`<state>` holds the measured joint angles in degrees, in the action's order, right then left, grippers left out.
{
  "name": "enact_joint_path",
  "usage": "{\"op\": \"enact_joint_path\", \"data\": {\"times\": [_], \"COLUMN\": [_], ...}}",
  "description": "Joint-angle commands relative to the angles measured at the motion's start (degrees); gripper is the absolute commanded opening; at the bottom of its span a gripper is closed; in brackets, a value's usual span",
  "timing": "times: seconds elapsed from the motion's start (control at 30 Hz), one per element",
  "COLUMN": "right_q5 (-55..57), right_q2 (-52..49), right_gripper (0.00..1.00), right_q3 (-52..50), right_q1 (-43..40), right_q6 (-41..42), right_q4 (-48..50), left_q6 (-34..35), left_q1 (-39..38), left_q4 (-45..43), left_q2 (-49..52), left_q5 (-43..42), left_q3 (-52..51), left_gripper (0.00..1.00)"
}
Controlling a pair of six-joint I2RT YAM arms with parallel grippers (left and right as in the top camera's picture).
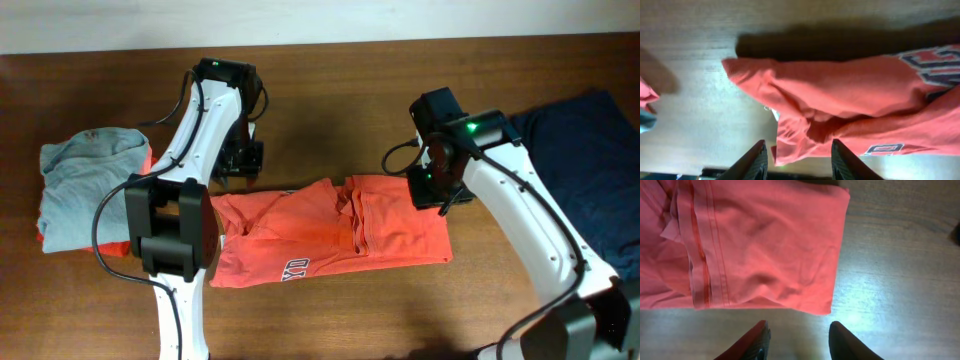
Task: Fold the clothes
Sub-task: 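Retract the right gripper to the right side of the table, then grasp the orange strip's left end with the left gripper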
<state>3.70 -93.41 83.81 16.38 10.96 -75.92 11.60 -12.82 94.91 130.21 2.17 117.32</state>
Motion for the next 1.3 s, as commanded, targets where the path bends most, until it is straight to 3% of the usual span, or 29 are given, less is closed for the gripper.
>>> {"op": "enact_joint_path", "data": {"times": [0.0,0.17,0.47,0.53,0.7,0.83,0.97,1.13,1.27], "right_q5": [1.5,1.5,1.2,-0.3,-2.9,-5.0,-5.0,-6.4,-6.8], "right_q2": [5.2,10.2,18.7,20.2,22.9,23.8,24.0,24.0,24.0], "right_gripper": [0.44,0.48,0.50,0.55,0.64,0.66,0.66,0.66,0.66], "right_q3": [0.5,0.5,0.5,0.5,0.5,0.5,0.5,0.5,0.5], "right_q1": [0.0,-2.2,-15.7,-18.4,-23.8,-25.8,-25.8,-25.8,-25.8], "right_q6": [0.7,0.7,-3.8,-3.9,-3.9,-4.8,-4.7,-5.2,-5.2], "right_q4": [-1.7,-5.2,-12.2,-12.5,-13.7,-14.9,-15.1,-15.2,-15.2], "left_q6": [-0.5,-0.5,-0.5,-0.5,-0.5,-0.4,-0.9,-11.0,-12.8], "left_q1": [-0.4,-2.5,-3.7,-3.7,-3.4,-1.0,4.3,12.4,14.5], "left_q4": [1.7,1.8,-0.2,-1.3,-7.7,-16.6,-23.2,-28.6,-28.5], "left_q2": [0.0,-1.0,-8.5,-11.0,-18.9,-26.5,-30.0,-28.8,-25.7], "left_q5": [0.2,0.3,0.7,0.9,1.9,1.3,-3.6,-21.0,-22.6], "left_q3": [-0.1,-1.2,-12.0,-15.0,-23.8,-31.6,-35.7,-37.7,-37.8], "left_gripper": [0.40,0.40,0.40,0.40,0.43,0.49,0.73,0.77,0.77]}}
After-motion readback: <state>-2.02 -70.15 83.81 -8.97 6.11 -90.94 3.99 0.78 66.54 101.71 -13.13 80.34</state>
